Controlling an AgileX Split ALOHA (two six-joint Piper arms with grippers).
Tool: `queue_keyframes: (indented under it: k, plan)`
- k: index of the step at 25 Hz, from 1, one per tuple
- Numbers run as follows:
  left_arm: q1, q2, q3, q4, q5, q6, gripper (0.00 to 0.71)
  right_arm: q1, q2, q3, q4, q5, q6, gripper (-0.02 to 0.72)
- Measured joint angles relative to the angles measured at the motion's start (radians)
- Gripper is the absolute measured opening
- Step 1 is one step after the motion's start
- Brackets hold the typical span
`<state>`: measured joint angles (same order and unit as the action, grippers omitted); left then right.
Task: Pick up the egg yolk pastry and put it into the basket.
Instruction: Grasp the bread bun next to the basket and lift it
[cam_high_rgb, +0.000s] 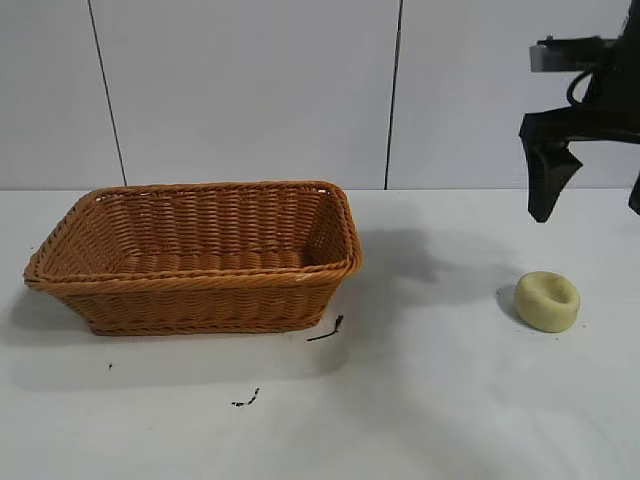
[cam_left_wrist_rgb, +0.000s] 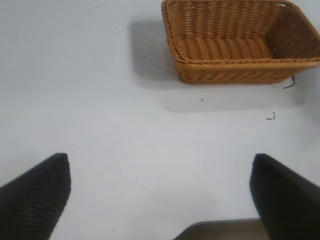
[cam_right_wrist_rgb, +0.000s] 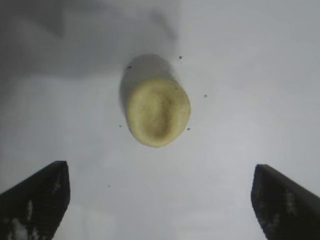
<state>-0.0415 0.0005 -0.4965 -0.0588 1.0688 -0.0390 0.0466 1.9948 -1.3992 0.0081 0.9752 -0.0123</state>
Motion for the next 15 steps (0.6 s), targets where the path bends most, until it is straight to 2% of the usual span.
queue_keyframes:
  k: [9,15]
  plan:
    - [0.0,0.0,0.0,0.0,0.0,0.0,0.695,0.0,0.092,0.0,0.016,-0.115,-0.014,0.686]
    - [0.0,0.0,0.0,0.0,0.0,0.0,0.695,0.0,0.159,0.0,0.029,-0.131,-0.022,0.686]
